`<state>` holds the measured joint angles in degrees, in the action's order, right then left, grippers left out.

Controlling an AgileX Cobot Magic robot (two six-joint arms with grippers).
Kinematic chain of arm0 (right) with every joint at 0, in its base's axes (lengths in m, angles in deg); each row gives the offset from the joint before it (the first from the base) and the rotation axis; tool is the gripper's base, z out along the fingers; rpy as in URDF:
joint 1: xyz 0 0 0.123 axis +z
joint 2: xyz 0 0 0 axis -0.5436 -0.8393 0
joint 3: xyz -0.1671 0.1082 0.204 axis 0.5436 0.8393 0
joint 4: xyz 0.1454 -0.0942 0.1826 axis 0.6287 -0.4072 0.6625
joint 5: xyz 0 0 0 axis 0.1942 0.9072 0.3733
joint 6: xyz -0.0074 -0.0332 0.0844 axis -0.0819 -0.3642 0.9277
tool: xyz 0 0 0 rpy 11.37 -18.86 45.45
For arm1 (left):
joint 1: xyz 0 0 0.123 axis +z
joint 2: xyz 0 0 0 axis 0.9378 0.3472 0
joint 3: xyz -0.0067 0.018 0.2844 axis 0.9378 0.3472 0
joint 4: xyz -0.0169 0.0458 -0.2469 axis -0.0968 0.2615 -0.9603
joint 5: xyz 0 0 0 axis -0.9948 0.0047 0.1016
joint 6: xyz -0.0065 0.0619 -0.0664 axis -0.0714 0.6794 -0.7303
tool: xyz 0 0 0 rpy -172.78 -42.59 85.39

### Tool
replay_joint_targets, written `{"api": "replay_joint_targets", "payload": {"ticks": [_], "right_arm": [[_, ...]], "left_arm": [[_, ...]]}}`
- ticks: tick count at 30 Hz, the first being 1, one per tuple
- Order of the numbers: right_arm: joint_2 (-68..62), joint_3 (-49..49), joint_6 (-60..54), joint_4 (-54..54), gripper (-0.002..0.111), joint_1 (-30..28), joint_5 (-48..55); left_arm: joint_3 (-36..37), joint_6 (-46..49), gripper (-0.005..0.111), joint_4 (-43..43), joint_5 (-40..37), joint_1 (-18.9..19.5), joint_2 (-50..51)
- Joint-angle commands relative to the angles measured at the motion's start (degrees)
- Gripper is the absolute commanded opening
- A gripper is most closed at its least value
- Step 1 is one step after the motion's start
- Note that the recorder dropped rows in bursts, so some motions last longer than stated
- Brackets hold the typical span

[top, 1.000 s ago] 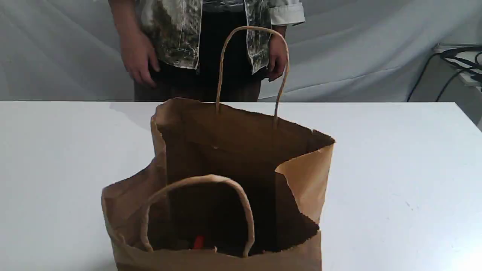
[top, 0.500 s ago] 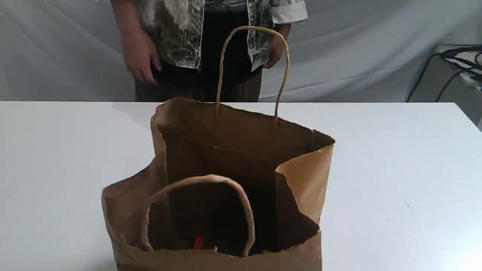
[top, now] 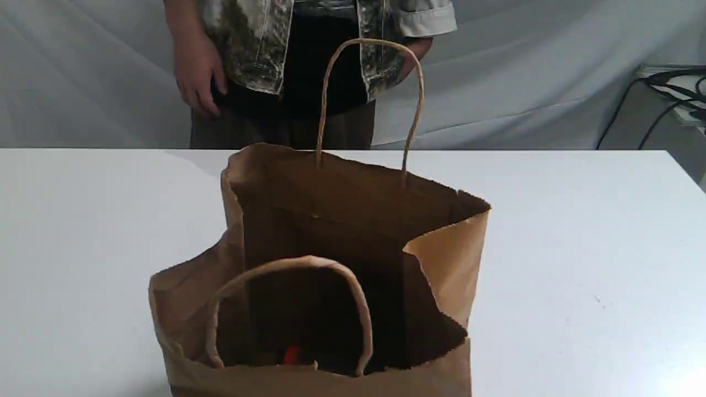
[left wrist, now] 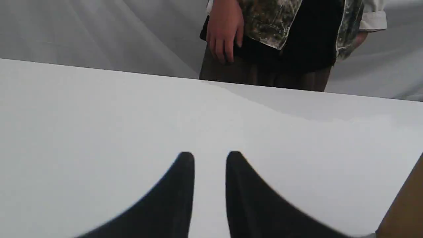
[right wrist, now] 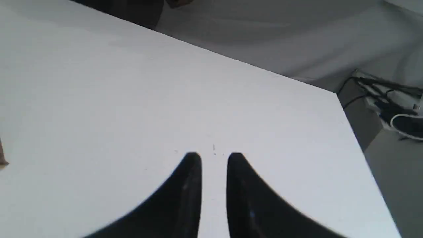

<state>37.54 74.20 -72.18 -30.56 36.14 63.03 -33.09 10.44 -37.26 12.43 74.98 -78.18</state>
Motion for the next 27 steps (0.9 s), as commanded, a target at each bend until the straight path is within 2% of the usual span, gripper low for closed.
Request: {"api": "replay_joint_targets", "payload": {"ticks": [1,27], "right_arm": [[0.4,0.2,4.6,-0.9,0.015,-0.5,0.2],[0.4,0.2,4.6,0.3,0.015,-0.5,0.2]], "left_arm": [[0.2,-0.2,0.02,0.2,0.0,0.0,-0.2],[0.2,-0.2,0.02,0.2,0.0,0.0,-0.2]]}}
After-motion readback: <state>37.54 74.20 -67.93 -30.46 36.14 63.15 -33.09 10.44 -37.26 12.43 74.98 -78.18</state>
